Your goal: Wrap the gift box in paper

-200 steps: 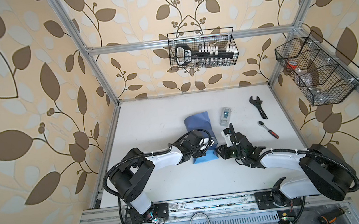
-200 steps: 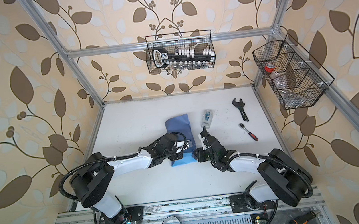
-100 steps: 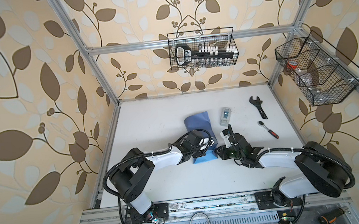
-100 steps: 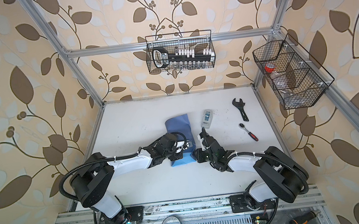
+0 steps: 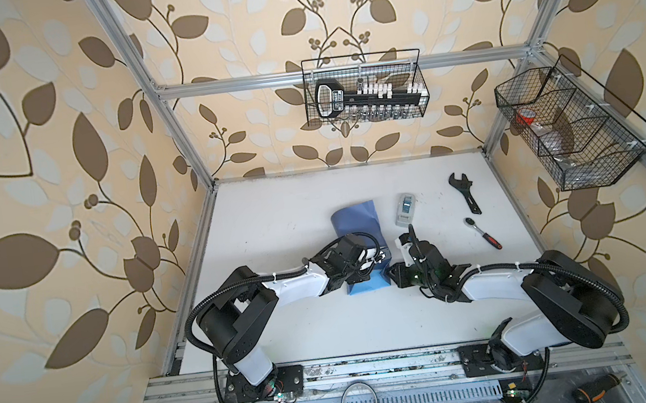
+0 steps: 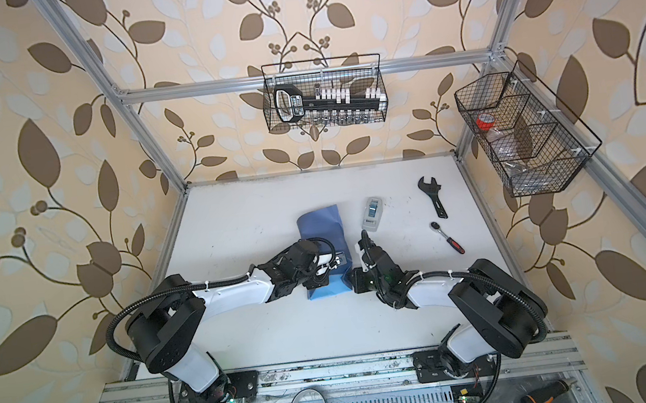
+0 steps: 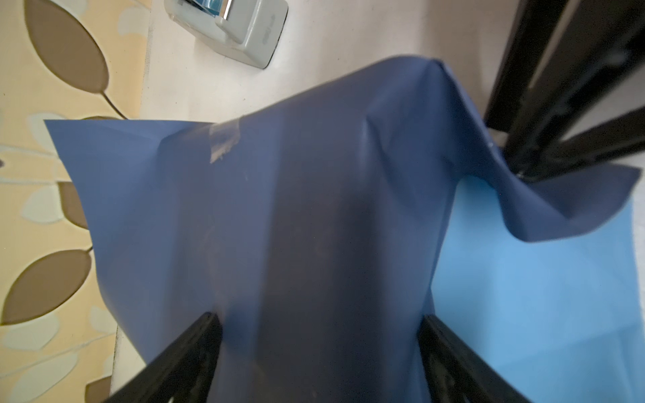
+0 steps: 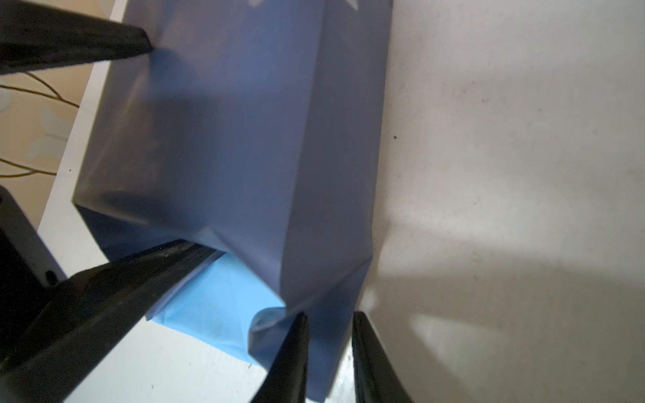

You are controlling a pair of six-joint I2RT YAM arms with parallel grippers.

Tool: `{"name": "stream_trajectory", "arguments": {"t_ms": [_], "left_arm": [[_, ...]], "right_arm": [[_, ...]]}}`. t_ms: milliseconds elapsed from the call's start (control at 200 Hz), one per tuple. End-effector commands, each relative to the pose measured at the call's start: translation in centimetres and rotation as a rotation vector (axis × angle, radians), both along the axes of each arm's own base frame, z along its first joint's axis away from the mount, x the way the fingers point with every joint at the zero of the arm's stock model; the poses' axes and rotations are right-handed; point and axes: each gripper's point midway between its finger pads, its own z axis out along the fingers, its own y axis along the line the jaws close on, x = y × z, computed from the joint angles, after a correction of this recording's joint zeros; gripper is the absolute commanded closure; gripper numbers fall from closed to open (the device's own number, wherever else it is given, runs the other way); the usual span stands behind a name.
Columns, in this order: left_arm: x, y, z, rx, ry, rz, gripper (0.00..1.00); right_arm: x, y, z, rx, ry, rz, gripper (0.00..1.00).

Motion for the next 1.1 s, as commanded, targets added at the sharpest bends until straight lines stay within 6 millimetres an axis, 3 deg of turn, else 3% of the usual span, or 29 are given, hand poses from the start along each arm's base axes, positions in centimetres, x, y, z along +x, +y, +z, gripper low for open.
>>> {"name": "stream_trajectory", "arguments": {"t_ms": [0,805,1095], "left_arm": [[-0.6,1.1,-1.6,0.080,0.033,-0.009,0.11],[-0.7,1.1,-1.9,0.083,0.038,-0.007,0.11],[-0.7,1.1,-1.8,0.084,0.038,-0.008,0.11]], "right_arm": [[1.1,0.5,0.8,0.012,-0.030,-0.019,0.76],[1.4,1.1,0.3,0.012,-0.046,-0.044,0.76],[0.2,-0.2,1.4,-0.004,-0.070,-0.037,0.75]]}}
